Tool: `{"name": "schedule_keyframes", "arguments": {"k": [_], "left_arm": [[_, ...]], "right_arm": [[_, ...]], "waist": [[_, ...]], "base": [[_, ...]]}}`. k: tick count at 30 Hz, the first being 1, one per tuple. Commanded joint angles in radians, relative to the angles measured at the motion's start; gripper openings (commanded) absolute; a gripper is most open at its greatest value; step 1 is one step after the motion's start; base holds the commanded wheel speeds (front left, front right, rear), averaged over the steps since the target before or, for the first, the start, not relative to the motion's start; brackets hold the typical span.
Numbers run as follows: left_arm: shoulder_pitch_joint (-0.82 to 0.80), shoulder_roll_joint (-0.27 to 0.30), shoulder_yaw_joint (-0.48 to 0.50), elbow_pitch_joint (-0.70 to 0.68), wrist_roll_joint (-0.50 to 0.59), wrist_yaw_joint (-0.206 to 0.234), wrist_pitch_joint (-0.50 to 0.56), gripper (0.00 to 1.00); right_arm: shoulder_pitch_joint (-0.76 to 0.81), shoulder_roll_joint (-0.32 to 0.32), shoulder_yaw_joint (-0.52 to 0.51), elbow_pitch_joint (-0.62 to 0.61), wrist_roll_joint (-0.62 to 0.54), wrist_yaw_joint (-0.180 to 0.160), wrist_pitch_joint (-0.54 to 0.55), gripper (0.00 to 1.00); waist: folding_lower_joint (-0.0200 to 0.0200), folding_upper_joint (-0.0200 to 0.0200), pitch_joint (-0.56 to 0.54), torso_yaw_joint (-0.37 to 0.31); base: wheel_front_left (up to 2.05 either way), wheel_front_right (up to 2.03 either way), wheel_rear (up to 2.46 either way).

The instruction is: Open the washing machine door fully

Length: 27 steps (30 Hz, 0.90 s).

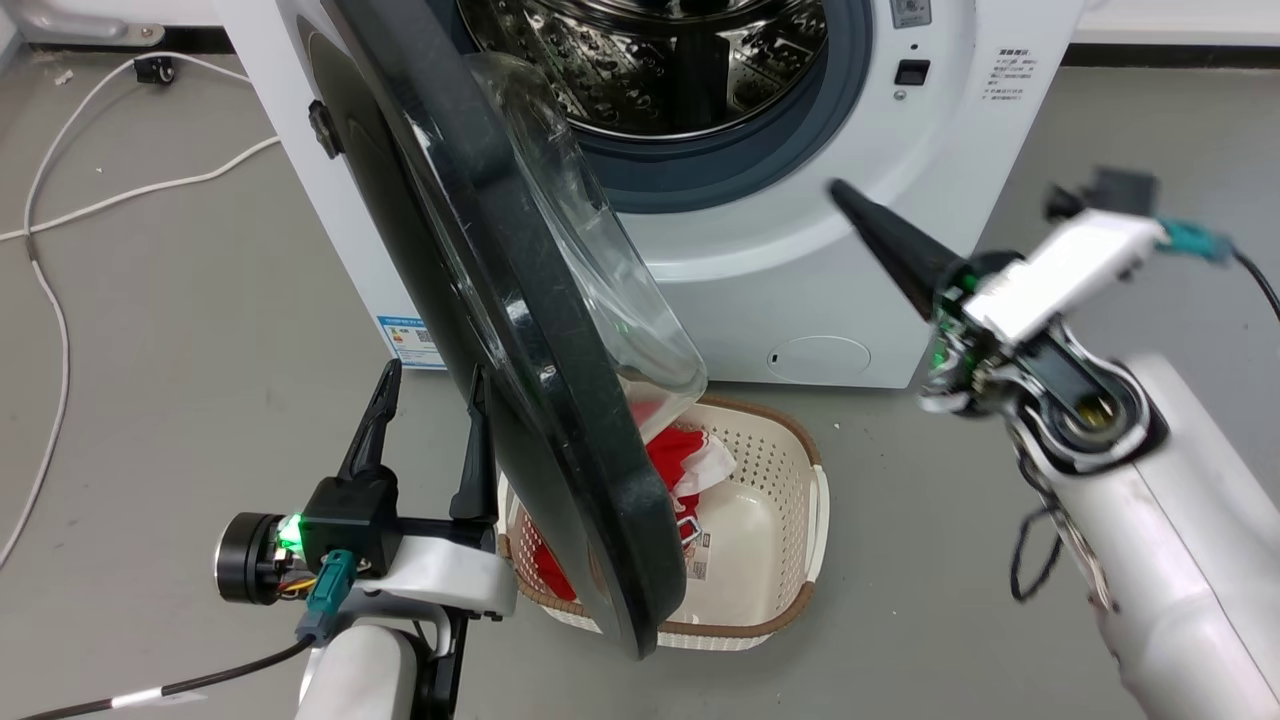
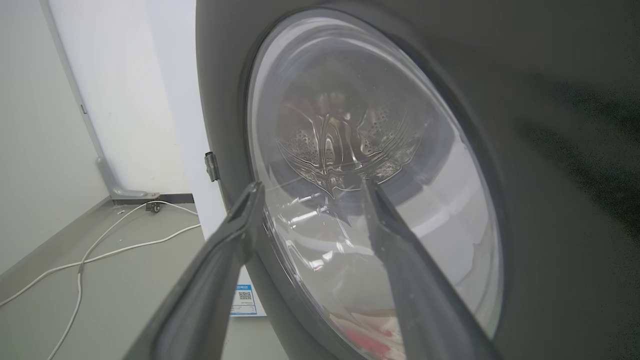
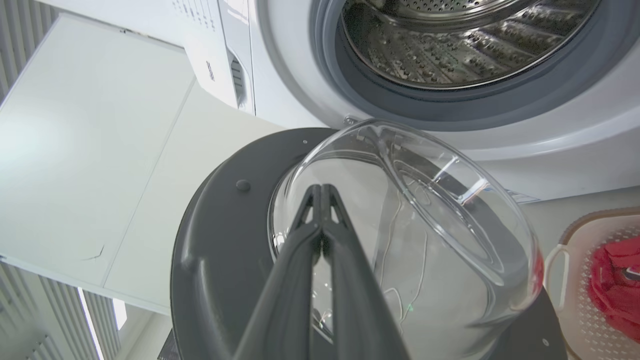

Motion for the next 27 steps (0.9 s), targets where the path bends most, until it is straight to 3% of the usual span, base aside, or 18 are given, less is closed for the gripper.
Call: {"name": "schedule_keyframes", "arguments": {"k": [1,10,11,12,13,20,23,27], "left_arm": [[0.014,-0.001,0.003,0.002,-0.004,0.0,-0.003,1.0],[0.035,-0.001,0.019,0.008,0.004,-0.002,-0.003,1.0],[0.037,-0.001,0.02,0.009,0.005,-0.003,-0.003,1.0],[0.038,-0.001,0.021,0.008,0.006,-0.003,-0.003,1.0],[0.04,0.0,0.023,0.009,0.008,-0.004,-0.003,1.0],[0.053,0.001,0.032,0.011,0.012,-0.005,-0.003,1.0],[0.052,0.0,0.034,0.011,0.013,-0.005,-0.003,1.0],[0.052,0.0,0.035,0.011,0.015,-0.005,-0.003,1.0]], "right_arm": [[0.047,-0.006,-0.022,-0.013,0.011,0.0,-0.033,0.0],[0.378,-0.029,-0.187,-0.185,0.051,0.0,-0.253,0.0],[0.416,-0.021,-0.202,-0.208,0.057,0.0,-0.275,0.31],[0.449,-0.013,-0.215,-0.229,0.063,0.0,-0.295,0.91],[0.482,-0.012,-0.223,-0.248,0.054,0.0,-0.314,1.0],[0.616,-0.01,-0.25,-0.324,-0.085,0.0,-0.491,1.0],[0.623,-0.028,-0.273,-0.303,-0.263,0.0,-0.542,1.0],[0.597,-0.006,-0.4,-0.299,-0.67,0.0,-0.553,1.0]], "waist": [[0.0,0.0,-0.004,-0.002],[0.0,0.0,-0.03,-0.006],[0.0,0.0,-0.033,-0.006],[0.0,0.0,-0.035,-0.007],[0.0,0.0,-0.037,-0.008],[0.0,0.0,-0.05,-0.012],[0.0,0.0,-0.05,-0.015],[0.0,0.0,-0.051,-0.017]], "base": [[0.0,0.0,0.0],[0.0,0.0,0.0],[0.0,0.0,0.0],[0.0,0.0,0.0],[0.0,0.0,0.0],[0.0,0.0,0.0],[0.0,0.0,0.0],[0.0,0.0,0.0]]}}
